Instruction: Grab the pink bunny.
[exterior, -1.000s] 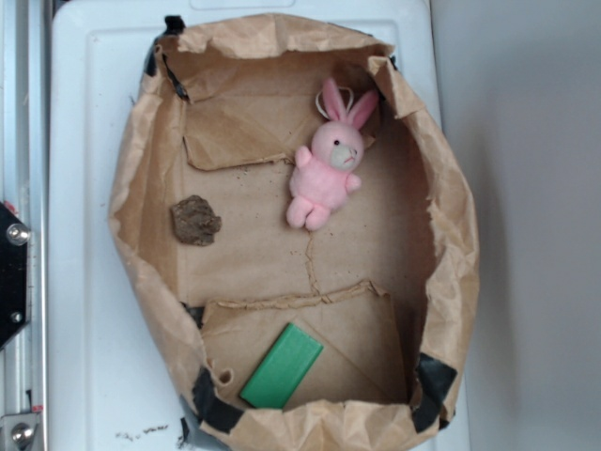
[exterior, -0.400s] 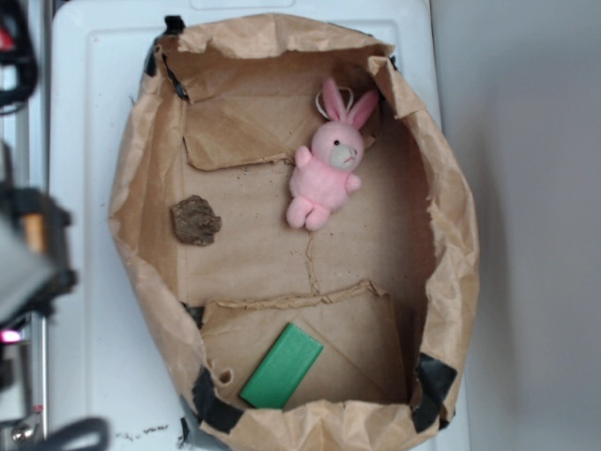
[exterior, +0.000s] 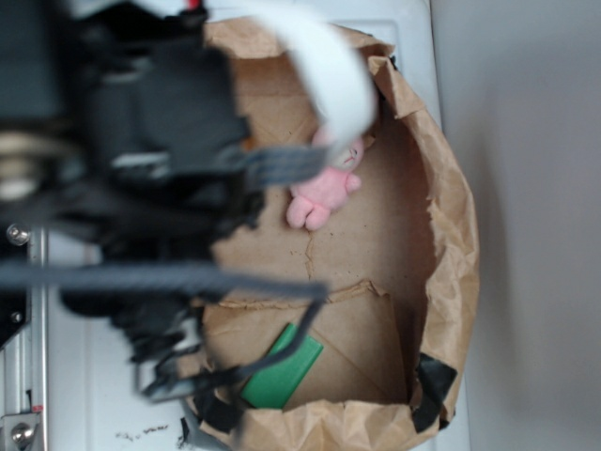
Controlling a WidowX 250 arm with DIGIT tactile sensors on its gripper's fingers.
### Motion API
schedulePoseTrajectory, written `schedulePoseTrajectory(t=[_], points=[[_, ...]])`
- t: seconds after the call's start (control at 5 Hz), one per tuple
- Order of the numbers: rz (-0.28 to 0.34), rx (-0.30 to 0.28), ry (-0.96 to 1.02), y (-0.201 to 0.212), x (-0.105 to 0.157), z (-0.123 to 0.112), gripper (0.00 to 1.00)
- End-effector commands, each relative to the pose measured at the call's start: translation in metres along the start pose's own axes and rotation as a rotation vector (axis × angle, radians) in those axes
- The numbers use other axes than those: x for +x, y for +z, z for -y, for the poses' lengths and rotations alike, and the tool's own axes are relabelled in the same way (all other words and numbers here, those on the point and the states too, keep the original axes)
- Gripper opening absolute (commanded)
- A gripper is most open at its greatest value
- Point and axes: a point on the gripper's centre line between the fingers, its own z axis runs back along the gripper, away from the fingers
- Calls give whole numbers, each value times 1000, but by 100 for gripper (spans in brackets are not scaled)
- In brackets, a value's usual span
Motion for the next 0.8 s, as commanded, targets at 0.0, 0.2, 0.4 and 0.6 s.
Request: schedulePoseTrajectory(t=[0.0, 0.2, 0.4, 0.6], points=[[156, -96, 188, -24, 44, -16, 100], [204, -74, 243, -40, 54, -21, 100], [182, -4, 283, -56, 64, -29, 100], [182, -4, 283, -56, 64, -29, 100]])
